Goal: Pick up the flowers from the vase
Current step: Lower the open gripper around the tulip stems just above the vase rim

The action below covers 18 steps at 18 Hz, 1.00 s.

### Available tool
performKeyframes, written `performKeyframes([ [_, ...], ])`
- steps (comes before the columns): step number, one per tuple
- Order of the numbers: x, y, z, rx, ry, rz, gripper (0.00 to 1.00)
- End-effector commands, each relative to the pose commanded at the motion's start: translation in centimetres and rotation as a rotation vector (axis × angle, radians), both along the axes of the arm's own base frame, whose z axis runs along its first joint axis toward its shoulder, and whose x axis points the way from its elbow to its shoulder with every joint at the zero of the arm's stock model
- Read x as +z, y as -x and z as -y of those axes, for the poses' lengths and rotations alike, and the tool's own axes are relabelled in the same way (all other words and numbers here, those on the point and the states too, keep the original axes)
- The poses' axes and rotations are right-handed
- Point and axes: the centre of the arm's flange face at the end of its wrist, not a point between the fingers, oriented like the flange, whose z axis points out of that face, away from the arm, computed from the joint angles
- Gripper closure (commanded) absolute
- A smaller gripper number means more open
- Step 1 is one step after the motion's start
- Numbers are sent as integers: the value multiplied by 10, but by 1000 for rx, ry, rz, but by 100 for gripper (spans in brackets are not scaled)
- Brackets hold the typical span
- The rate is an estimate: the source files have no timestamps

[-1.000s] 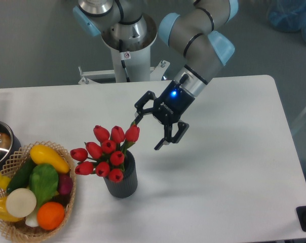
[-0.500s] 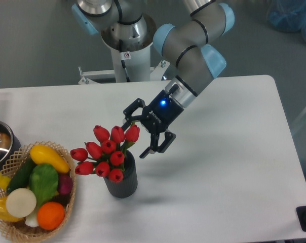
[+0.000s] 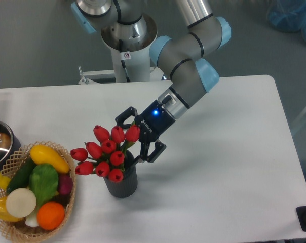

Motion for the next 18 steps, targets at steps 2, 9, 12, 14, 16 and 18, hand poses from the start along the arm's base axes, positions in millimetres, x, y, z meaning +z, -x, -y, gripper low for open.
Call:
performKeyframes([
  [2,-1,0,-1,-1,2,3,0],
  [9,-4,-10,-13,-28,-12,-2,0],
  [12,-5,-17,-18,-44,-12,1,0],
  [14,-5,-17,-19,-44,-17,4,0],
  [16,-5,-17,-19,-44,-17,5,0],
  [18,-2,-17,-19,-45,-28,7,11],
])
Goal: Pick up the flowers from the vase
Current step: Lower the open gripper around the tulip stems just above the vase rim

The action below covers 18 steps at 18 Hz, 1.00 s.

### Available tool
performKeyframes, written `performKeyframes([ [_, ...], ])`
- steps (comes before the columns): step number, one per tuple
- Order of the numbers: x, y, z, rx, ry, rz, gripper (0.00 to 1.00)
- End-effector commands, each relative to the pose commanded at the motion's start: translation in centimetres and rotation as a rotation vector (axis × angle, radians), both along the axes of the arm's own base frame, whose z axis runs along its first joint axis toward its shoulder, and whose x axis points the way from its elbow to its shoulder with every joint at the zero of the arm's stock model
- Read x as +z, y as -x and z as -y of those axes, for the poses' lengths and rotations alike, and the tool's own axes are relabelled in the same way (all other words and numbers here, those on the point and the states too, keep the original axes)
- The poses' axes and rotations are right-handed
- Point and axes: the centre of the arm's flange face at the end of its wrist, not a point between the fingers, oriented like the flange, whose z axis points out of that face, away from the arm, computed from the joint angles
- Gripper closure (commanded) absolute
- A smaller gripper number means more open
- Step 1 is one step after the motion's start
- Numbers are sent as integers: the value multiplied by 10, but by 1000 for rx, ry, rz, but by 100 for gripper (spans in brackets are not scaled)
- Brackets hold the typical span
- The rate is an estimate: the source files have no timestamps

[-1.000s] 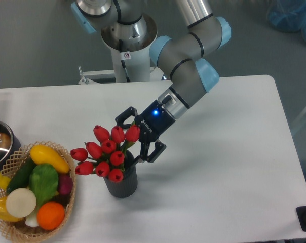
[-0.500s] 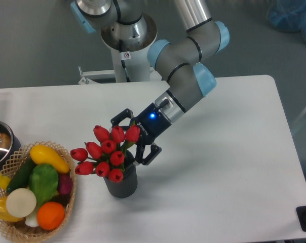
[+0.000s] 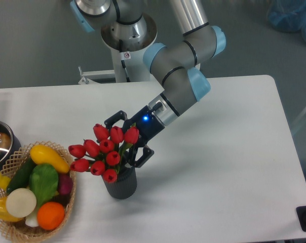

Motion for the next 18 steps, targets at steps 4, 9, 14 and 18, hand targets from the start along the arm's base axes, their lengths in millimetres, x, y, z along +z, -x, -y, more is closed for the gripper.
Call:
performKeyframes([
  [4,2,2,-1,2,-11,6,42],
  [9,2,6,-4,1,-17,5,62],
  [14,5,10,-3,8,-22,5,62],
  [18,13,18,-2,18,-49,10,62],
])
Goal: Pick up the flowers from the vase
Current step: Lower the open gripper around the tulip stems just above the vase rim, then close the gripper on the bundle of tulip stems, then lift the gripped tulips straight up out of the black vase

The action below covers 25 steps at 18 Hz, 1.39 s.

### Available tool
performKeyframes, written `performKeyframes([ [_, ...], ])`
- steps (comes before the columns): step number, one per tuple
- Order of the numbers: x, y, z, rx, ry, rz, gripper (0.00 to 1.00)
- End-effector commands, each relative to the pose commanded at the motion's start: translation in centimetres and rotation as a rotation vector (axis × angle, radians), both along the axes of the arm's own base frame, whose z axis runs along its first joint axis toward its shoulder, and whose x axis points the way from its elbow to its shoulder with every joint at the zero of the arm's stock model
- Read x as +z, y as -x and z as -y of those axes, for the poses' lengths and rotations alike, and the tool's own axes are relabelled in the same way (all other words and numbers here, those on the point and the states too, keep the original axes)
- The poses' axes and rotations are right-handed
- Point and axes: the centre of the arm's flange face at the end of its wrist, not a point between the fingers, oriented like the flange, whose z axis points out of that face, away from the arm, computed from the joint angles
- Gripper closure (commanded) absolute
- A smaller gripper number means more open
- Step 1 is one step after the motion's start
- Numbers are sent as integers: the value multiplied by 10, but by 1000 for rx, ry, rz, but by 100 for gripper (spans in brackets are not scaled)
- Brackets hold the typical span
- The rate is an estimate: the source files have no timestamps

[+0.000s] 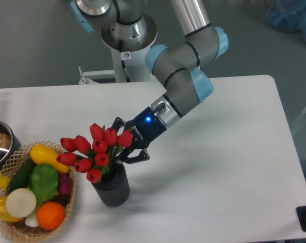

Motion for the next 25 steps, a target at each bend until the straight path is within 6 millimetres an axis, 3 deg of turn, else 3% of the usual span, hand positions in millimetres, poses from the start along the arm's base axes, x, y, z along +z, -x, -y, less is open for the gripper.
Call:
performKeyframes([
  [17,43,11,-3,11,-144,82,63],
  [25,81,11,-1,15,-187,103,63],
])
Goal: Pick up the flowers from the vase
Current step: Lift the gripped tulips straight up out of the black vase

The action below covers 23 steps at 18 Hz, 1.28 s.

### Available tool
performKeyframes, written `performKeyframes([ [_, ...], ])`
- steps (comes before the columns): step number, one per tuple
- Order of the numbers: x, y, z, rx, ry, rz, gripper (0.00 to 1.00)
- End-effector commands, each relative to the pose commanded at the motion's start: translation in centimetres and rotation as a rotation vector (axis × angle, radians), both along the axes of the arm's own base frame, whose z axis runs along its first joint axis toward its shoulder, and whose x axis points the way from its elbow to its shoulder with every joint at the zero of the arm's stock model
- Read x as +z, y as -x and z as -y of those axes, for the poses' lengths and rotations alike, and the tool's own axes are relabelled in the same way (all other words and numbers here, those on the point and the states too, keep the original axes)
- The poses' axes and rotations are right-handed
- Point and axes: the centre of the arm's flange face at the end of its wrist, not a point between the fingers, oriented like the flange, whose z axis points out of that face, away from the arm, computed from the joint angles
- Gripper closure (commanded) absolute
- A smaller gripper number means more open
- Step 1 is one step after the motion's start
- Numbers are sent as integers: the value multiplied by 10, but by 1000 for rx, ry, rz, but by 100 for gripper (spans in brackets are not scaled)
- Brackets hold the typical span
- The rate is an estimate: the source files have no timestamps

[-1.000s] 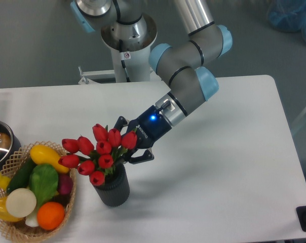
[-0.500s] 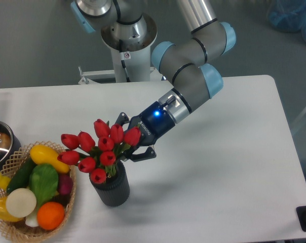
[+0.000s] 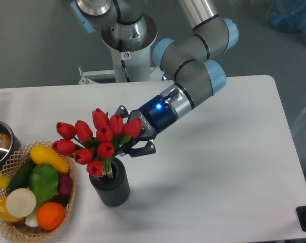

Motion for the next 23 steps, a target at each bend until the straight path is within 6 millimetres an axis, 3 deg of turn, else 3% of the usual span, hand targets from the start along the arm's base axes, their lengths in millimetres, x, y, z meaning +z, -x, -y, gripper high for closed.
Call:
performKeyframes([
  [5,31,-4,7,17,14,30,63],
  [14,63,-14,21,23,-26,49,64],
  [21,91,-1,27,47,-29,78,64],
  [23,101,6,39,72,-34,68,64],
])
